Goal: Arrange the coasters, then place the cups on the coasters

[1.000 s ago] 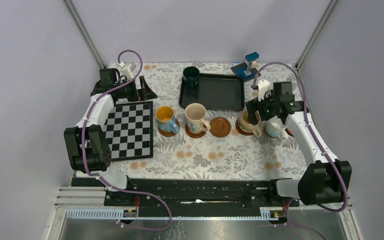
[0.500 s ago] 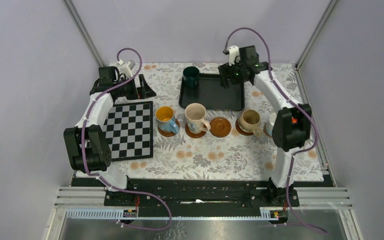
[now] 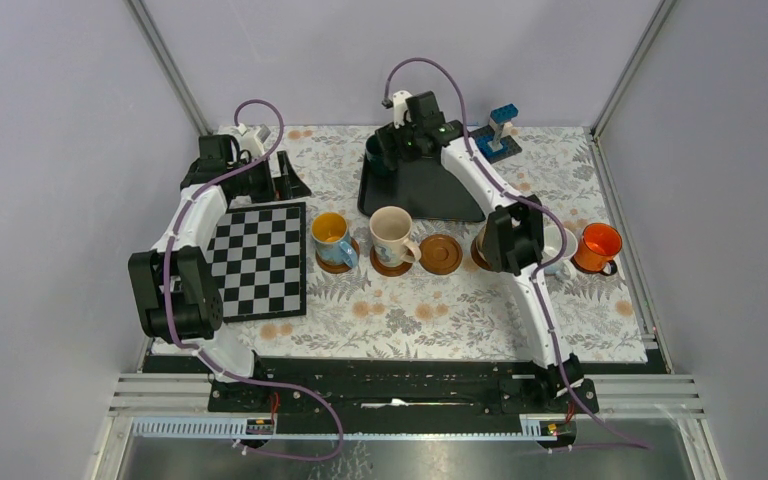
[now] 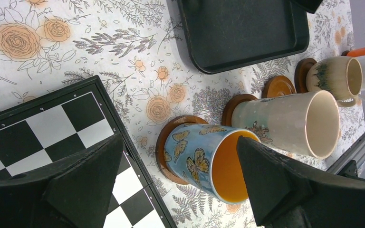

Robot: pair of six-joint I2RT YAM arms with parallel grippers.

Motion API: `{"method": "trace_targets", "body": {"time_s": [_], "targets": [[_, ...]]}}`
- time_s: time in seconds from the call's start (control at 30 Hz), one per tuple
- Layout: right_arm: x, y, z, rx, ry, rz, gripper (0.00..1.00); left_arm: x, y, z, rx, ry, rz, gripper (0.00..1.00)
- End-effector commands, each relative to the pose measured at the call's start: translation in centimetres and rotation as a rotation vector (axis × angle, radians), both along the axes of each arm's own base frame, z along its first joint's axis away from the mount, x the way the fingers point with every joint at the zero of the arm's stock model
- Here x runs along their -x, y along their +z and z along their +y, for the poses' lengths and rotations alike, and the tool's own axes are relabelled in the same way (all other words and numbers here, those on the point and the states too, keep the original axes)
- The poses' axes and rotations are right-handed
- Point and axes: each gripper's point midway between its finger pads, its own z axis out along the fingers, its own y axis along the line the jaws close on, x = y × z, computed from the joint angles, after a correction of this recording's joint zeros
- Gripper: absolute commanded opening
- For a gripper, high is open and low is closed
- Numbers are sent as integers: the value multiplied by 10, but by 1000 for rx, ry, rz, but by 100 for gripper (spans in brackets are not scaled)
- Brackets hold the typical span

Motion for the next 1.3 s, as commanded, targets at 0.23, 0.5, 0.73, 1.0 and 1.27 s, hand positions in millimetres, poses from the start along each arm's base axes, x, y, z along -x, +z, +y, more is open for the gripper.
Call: {"method": "trace_targets", "body": {"time_s": [0.23,0.5,0.73,1.0,1.27], "targets": [[-9,-40,15,36,-59,6,79,-13,11,11,-32,10,-64,99],[-22,-46,12,69,-78,-43,49,-15,10,13,-24,13,-59,99],[-11,-30,10,45,-26,-43,21,-15,9,12,-13,3,-56,99],[2,-16,-16,31,-59,-19,0,-14,10,15,-13,4,-60,99],[33,-15,-56,78,-62,-21,0,-11,9,14,-10,-2,-60,99]]}}
